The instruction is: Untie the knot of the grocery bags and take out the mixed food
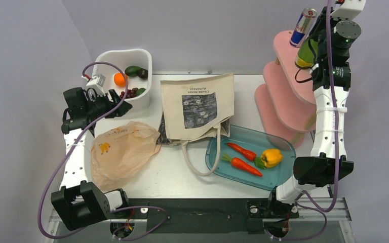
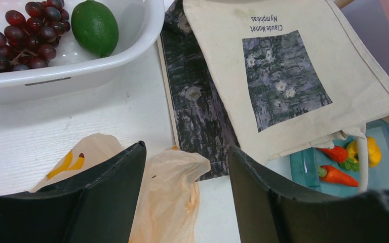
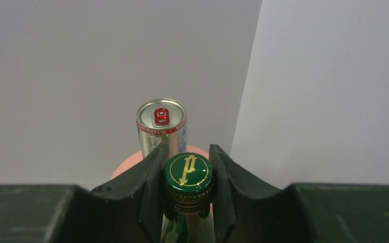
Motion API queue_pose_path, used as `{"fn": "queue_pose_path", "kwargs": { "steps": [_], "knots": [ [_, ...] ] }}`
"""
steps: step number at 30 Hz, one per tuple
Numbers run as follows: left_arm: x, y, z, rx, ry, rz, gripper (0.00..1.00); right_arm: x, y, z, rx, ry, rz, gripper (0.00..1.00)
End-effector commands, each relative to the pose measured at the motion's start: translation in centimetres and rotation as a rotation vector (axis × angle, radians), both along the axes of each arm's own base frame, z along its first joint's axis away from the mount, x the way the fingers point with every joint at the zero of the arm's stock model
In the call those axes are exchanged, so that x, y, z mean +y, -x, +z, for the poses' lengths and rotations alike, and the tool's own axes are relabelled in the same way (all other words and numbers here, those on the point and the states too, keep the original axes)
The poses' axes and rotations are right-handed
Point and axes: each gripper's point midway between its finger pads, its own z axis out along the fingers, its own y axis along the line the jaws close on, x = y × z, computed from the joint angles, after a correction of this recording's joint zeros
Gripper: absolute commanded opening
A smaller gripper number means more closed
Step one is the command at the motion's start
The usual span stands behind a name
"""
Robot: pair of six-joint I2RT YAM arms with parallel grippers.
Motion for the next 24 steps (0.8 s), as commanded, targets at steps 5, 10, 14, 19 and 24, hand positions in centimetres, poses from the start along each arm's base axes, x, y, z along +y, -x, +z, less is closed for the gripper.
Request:
{"fn": "queue_pose_path", "kwargs": {
  "steps": [5,10,14,19,24],
  "knots": [
    [-0.3,0.7,1.9,-0.069,-0.057,-0.037,0.59,0.9,2.7,5.6,-0.193,0.063,0.037,0.6],
    [-0.6,0.9,1.9,-0.067,-0.061,-0.049,0.59,1.4,3.5,7.6,-0.243,0.071,0.059,0.83],
    [-0.6,0.9,2.0,-0.069,-0.063,-0.052,0.59,1.7,4.9,10.3,-0.304,0.087,0.061,0.85],
    [-0.6,1.4,2.0,-0.06,-0.078,-0.048,0.59,3.6,7.8,14.1,-0.403,0.092,0.13,0.87],
    [-0.2,3.8,1.0,0.011,-0.113,-0.065,0.59,8.1,10.3,14.8,-0.4,0.125,0.305,0.87]
  ]
}}
